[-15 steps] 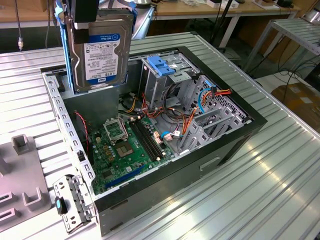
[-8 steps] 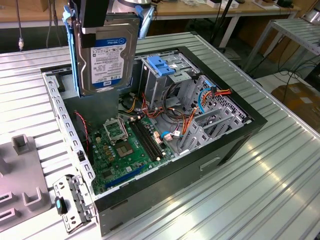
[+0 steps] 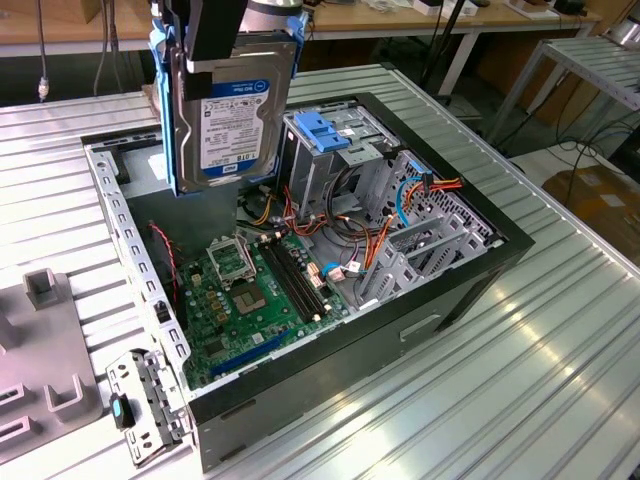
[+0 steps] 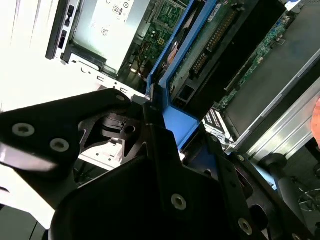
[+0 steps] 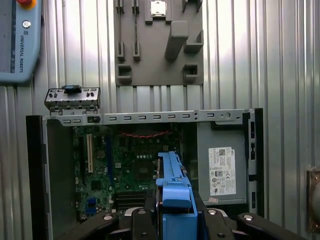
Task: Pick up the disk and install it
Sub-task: 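Insert the disk into the insertion slot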
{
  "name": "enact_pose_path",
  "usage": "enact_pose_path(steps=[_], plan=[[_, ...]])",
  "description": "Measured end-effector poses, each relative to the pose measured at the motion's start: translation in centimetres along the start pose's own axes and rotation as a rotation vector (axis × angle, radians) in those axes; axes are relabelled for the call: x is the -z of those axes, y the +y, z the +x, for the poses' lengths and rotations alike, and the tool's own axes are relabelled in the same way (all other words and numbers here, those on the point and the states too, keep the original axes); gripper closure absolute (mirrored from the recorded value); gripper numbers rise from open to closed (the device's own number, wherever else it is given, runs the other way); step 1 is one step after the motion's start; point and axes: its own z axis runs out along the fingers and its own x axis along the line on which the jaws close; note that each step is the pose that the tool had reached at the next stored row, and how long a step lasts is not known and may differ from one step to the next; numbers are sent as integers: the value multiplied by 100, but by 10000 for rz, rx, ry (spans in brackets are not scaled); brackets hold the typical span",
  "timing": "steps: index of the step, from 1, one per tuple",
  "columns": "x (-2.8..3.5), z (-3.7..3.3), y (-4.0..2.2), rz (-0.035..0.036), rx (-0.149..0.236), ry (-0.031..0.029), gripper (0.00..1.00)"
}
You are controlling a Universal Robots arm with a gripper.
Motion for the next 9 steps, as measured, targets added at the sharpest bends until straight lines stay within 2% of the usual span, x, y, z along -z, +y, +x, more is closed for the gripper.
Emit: enact_pose_path(steps=[9], plan=[[0,10,-4,0,2,0,63]])
